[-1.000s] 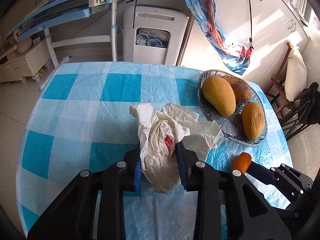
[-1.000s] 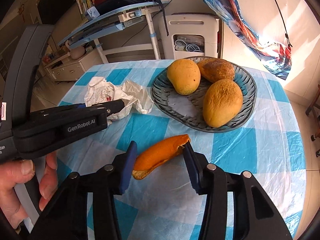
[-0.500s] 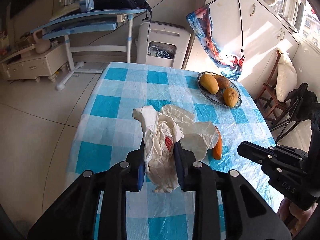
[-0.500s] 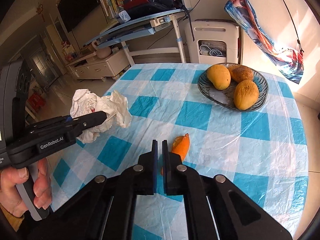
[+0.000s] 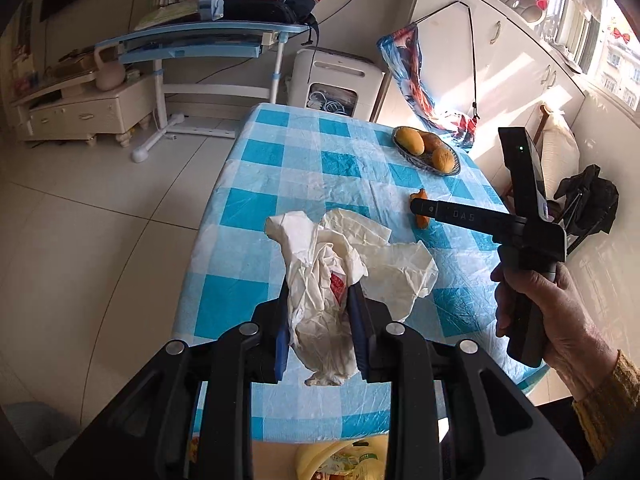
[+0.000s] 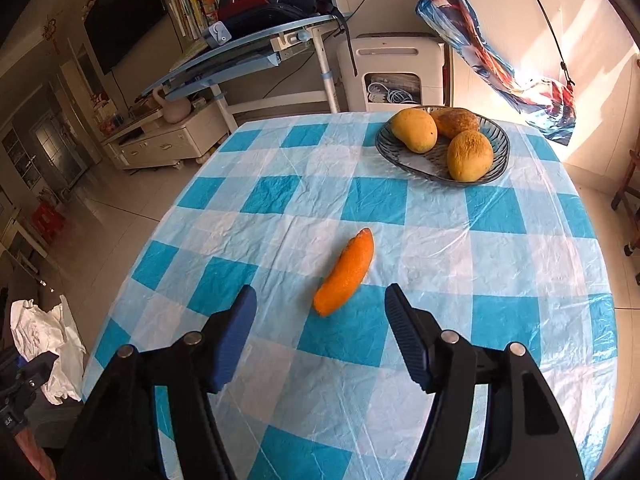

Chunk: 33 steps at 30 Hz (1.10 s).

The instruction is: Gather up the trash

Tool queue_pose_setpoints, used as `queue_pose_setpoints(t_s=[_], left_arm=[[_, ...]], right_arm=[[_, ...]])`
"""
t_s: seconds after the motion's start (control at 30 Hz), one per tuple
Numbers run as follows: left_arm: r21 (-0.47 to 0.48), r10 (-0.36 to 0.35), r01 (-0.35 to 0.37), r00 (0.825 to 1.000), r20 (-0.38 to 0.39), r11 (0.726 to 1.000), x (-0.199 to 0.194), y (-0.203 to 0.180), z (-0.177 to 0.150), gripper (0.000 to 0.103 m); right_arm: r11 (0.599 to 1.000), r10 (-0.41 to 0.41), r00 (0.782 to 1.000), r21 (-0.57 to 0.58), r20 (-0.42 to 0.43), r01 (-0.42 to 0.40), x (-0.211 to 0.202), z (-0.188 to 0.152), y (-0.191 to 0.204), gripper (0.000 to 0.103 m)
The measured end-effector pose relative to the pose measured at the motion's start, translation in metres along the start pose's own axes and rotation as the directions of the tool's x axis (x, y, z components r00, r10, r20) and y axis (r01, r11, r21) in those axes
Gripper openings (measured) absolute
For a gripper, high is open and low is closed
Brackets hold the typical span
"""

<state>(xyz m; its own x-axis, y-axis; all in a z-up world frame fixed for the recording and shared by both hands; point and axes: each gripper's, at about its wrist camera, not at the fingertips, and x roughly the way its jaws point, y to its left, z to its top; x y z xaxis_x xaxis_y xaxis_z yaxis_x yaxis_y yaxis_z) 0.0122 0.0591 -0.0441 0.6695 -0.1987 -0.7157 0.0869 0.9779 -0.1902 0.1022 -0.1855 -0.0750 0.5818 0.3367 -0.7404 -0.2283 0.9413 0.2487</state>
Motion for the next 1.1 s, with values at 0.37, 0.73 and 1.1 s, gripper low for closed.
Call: queue_pose_setpoints(t_s=[0.37, 0.73, 1.1], left_arm=[[0.055, -0.017, 0.017, 1.0, 0.008, 0.998, -0.04, -0.008, -0.027, 0.024], [0.207, 0.024, 0.044, 0.949, -0.315, 0.977, -0.056, -0.046, -0.184, 0.026], [0.159, 0.231, -0.25, 0.964, 0.128, 0.955, -0.125, -0.036, -0.17, 0.092]], right_arm=[[0.993, 0.075, 0.994, -0.079, -0.085, -0.082, -0.027, -0.034, 0.022, 0.011], [0.934, 0.063, 0.924, -0.305, -0.376, -0.188, -0.113, -0.223, 0.083, 0.056], [0.994, -0.011, 0.998, -0.111, 0.069, 0.019, -0.163, -0.197, 0.054, 0.083]])
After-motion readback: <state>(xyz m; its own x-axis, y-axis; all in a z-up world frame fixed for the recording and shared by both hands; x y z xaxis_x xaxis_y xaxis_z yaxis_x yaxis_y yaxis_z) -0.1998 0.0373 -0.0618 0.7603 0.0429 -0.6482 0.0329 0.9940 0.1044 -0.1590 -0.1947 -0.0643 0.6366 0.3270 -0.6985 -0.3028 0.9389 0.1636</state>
